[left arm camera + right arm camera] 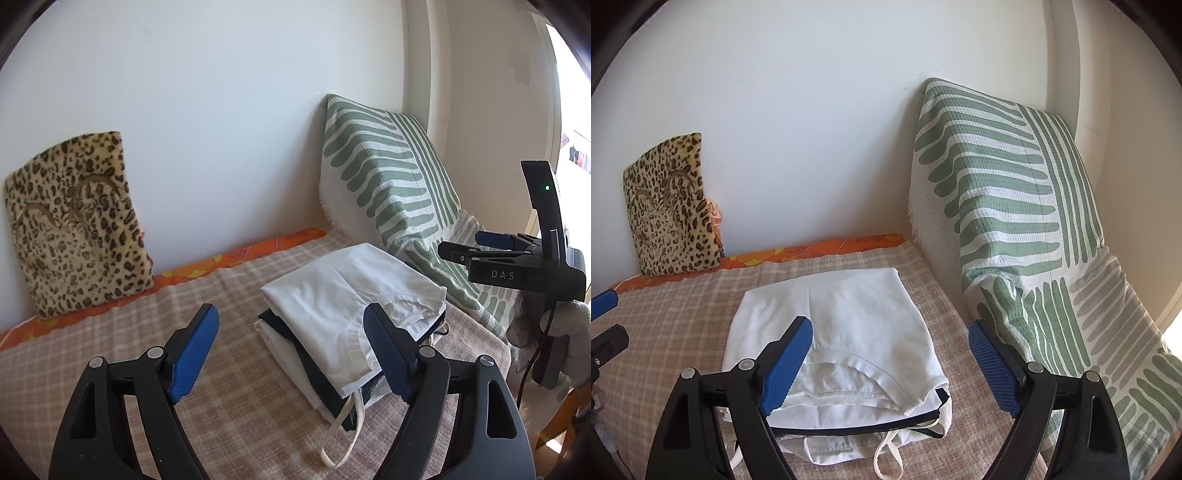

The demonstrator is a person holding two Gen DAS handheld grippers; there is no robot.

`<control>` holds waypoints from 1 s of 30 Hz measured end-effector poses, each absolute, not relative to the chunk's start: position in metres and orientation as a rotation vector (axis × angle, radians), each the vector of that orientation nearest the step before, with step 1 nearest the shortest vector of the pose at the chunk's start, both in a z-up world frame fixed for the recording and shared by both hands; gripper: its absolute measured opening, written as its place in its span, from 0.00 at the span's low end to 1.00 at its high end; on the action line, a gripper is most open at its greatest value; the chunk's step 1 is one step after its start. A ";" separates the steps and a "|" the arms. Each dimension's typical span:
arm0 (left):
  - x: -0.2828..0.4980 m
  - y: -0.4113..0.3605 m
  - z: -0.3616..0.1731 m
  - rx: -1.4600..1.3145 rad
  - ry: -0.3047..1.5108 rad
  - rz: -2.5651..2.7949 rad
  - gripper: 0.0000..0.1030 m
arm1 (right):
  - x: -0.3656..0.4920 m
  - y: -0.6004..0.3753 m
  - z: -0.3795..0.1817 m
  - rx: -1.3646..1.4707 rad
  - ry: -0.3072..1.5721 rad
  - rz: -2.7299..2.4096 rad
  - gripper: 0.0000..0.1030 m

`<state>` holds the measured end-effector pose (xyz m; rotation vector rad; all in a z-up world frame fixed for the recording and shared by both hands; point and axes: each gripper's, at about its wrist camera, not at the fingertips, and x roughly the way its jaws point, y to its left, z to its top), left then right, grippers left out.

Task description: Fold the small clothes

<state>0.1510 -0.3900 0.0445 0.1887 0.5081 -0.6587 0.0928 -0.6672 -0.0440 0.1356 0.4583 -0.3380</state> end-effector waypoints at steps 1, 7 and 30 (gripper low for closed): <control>0.148 -0.386 0.046 0.189 0.503 -0.657 0.79 | 0.089 -0.662 -0.042 0.129 0.452 -0.343 0.93; 0.131 -0.352 0.056 0.180 0.480 -0.655 0.79 | 0.065 -0.622 -0.029 0.097 0.404 -0.332 1.00; 0.073 -0.211 0.040 0.184 0.456 -0.569 0.93 | 0.022 -0.459 -0.052 0.076 0.313 -0.265 1.00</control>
